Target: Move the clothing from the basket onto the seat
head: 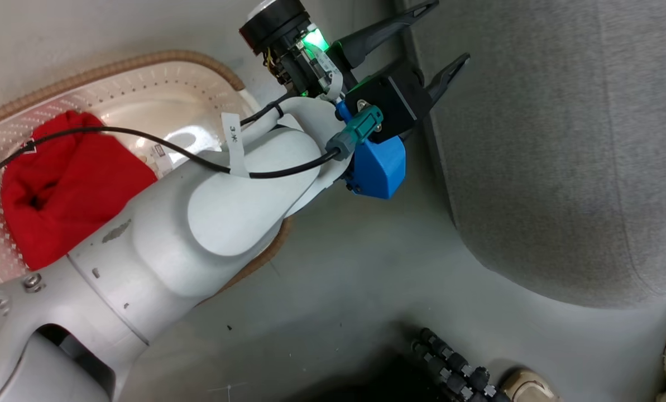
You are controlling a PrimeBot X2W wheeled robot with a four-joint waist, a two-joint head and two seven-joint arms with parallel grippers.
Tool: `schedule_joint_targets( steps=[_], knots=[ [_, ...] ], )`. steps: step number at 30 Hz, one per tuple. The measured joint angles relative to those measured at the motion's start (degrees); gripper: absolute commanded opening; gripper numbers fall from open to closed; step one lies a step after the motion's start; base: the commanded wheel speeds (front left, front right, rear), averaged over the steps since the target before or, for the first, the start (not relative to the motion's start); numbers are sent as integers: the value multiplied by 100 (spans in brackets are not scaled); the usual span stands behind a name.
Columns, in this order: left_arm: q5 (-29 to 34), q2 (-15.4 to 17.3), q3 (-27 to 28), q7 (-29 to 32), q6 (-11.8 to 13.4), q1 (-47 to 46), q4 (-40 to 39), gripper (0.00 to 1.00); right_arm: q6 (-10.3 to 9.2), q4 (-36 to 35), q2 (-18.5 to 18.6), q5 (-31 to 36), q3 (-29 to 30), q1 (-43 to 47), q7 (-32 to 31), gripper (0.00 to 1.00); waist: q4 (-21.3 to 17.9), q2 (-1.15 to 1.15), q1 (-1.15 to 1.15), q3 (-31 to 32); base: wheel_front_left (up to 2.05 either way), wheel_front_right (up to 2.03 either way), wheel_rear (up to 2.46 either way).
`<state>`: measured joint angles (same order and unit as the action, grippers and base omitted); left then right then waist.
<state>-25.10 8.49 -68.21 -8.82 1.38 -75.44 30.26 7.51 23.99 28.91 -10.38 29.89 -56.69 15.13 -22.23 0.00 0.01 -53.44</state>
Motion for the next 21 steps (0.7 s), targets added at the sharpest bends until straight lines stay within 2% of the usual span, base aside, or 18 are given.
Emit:
schedule_joint_targets(
  steps=[8,16,17,18,19,21],
  knots=[
    [45,186,-51,149,97,-42,-268,100,0,755,-357,264,-78,110,1,0,10,0,0,-254,0,0,0],
    [41,216,-69,192,145,-73,-399,100,-1,965,-779,350,-107,342,1,0,-6,0,0,-234,0,0,0],
    [36,219,-74,192,149,-73,-407,100,-1,971,-805,350,-108,370,1,37,-6,0,0,-223,0,0,0],
    [35,226,-74,191,149,-73,-413,100,0,970,-839,350,-93,399,1,94,-7,0,0,-209,0,0,0],
    [21,233,-77,181,149,-72,-414,100,-1,960,-872,349,-55,424,1,100,-6,0,-1,-191,0,0,0],
    [0,252,-79,147,152,-65,-410,100,0,877,-901,350,-20,520,1,100,-2,0,0,-139,0,0,0]
  ],
)
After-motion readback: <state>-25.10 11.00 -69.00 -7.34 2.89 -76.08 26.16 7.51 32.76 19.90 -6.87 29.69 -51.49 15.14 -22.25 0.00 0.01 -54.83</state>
